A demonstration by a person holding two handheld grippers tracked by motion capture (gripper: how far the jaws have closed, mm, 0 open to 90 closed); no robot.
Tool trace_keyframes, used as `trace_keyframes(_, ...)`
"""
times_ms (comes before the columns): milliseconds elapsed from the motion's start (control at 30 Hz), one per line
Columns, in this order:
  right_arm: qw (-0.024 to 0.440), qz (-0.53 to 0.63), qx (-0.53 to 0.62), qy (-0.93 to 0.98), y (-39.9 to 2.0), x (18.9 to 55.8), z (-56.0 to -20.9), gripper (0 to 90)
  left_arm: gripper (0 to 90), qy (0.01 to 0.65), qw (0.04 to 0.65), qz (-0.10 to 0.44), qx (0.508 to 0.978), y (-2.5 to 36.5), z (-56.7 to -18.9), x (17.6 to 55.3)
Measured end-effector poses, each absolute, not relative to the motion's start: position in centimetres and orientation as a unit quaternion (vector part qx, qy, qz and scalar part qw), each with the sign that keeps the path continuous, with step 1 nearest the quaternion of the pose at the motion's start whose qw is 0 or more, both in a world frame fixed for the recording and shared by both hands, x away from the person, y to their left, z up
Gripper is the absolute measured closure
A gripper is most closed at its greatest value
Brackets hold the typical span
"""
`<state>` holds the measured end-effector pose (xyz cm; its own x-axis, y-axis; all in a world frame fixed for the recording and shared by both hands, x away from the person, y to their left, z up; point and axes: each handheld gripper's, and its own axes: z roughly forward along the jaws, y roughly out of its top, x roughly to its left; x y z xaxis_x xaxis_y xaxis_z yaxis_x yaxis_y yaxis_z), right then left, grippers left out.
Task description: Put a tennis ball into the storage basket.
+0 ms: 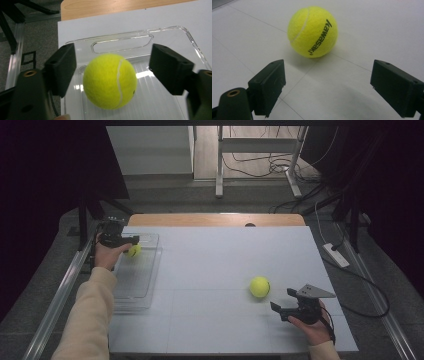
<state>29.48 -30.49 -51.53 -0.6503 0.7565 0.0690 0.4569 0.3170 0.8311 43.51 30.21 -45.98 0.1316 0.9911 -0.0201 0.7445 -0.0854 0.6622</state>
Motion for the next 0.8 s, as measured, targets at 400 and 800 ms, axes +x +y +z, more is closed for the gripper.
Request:
trace_keyframes(400, 0.169, 0.443, 0.383, 0.793, -30.6, 29.4, -51.5, 12.4, 9.2, 0.606, 0.329, 0.197, 0.697, 30.6, -44.7, 42.3)
trace_keyframes(800, 0.170, 0.445, 0.387, 0.789, -30.7, 29.3, -51.4, 12.4, 9.0, 0.574, 0.372, 0.177, 0.707, 29.7, -43.3, 40.4)
